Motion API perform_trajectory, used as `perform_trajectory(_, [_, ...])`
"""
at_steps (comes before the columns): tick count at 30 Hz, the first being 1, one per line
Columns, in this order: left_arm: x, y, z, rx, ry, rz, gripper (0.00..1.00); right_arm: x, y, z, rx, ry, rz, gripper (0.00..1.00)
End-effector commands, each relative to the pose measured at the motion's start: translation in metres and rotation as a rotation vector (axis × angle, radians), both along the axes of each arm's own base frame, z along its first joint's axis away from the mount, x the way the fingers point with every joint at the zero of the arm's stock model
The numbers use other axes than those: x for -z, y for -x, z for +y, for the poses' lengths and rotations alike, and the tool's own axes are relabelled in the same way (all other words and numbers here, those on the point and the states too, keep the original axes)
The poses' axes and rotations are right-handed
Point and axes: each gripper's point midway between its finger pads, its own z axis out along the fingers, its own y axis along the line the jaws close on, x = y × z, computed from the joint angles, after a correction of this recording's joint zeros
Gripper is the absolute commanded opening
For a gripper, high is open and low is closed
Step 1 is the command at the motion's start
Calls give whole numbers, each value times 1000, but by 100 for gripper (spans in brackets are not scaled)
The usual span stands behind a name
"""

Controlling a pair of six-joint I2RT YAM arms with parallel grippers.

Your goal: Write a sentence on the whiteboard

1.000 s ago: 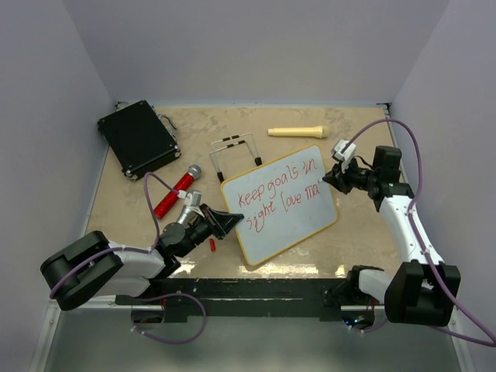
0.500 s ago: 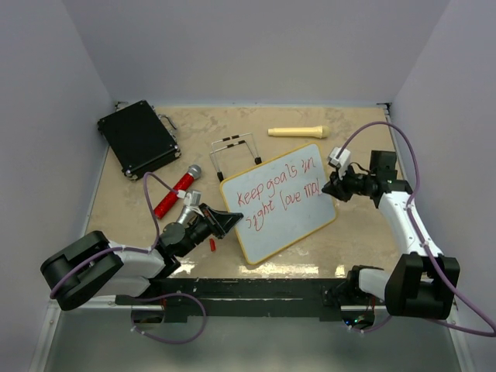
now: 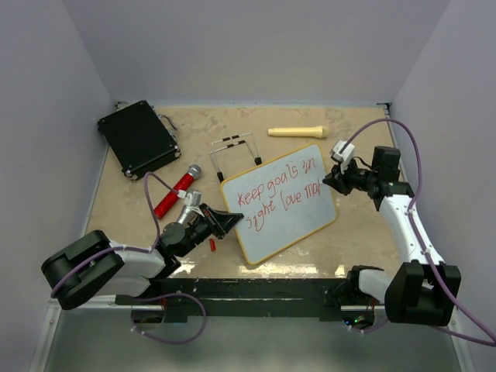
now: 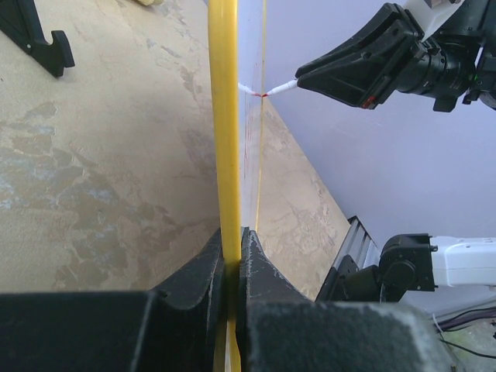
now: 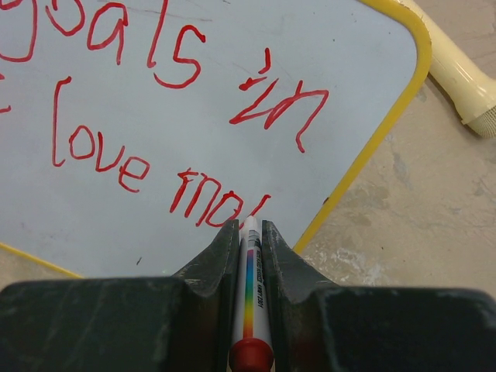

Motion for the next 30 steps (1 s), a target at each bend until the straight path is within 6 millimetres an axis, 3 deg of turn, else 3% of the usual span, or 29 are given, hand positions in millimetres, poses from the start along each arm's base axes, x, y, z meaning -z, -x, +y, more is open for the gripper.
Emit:
perform_trajectory(1, [11, 13, 6, 36, -46, -47, 0, -11, -11, -2, 19, 2, -34, 0])
perform_trajectory(8, [11, 13, 6, 34, -45, -46, 0, -12, -13, -4, 35, 4, -38, 0])
perform_trajectory(15, [12, 12, 6, 33, -48, -44, 0, -25, -19, -9, 94, 0, -105, 0])
perform_trajectory(30, [10, 11, 7, 26, -44, -49, 0, -10, 6, 1, -49, 38, -32, 0])
